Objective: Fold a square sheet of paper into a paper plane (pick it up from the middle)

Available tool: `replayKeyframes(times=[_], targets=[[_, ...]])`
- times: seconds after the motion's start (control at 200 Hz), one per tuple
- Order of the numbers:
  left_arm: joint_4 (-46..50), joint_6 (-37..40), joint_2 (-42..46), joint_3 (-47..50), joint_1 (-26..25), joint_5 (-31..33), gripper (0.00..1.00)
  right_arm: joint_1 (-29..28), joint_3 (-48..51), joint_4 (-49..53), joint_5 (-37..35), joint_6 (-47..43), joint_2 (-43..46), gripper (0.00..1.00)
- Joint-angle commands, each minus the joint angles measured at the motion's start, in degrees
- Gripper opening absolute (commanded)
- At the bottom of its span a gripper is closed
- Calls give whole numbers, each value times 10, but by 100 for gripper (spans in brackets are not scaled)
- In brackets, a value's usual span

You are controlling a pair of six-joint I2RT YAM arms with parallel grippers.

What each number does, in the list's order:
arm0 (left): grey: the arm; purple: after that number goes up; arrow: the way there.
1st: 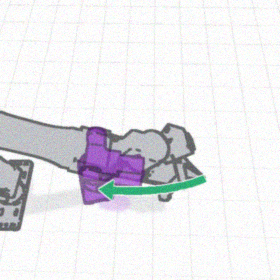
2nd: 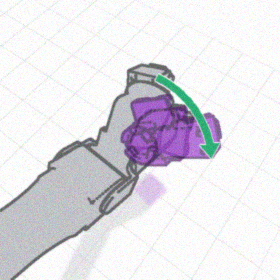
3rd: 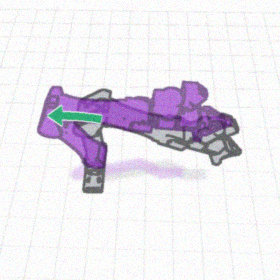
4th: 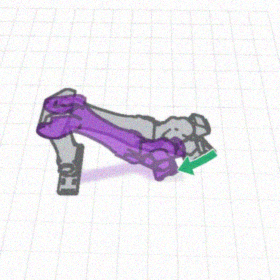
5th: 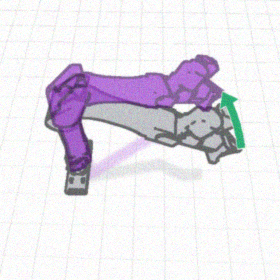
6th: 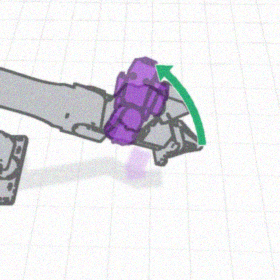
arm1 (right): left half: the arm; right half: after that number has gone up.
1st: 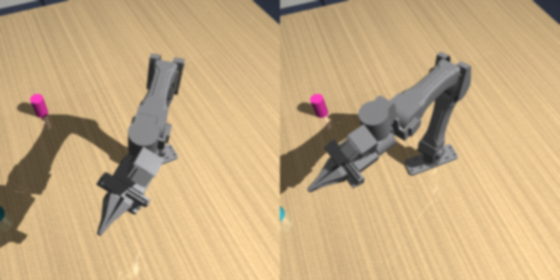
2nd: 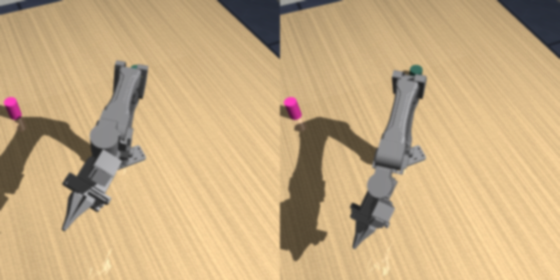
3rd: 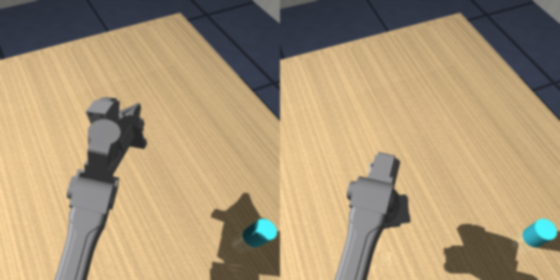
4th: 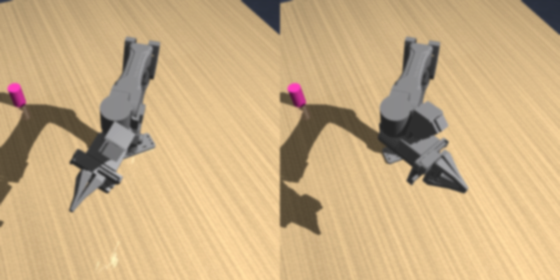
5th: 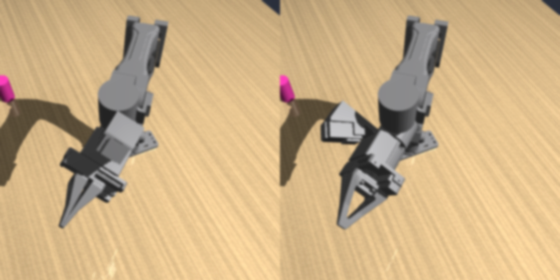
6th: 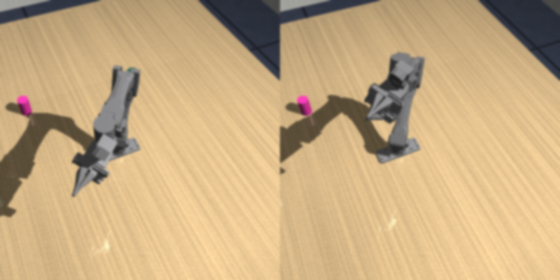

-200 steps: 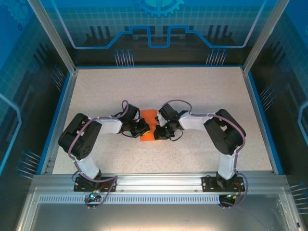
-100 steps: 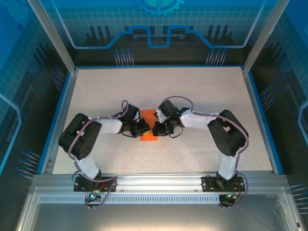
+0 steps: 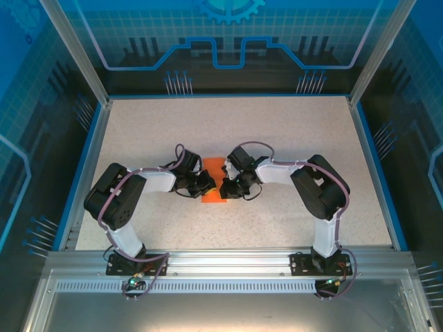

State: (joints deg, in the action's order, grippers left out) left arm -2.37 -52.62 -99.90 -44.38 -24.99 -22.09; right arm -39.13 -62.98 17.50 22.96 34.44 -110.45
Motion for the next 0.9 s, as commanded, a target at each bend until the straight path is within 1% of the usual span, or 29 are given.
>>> replayKeyframes(times=[0.0,0.15,0.315,0.635,0.785,0.895], targets=[[28,-3,10,-1,0,44,12,6,30,59,-15,-15,1,10],[27,18,10,-20,5,54,14,6,33,76,-21,-23,0,10],[24,37,0,-38,16,56,15,6,23,112,-30,-31,-17,10],[23,79,-21,-35,57,59,15,6,22,132,-47,-31,-23,10],[17,97,-11,-28,69,52,16,6,21,127,-43,-27,-22,10],[8,107,20,-26,69,39,17,6,19,127,-44,-25,-20,10]])
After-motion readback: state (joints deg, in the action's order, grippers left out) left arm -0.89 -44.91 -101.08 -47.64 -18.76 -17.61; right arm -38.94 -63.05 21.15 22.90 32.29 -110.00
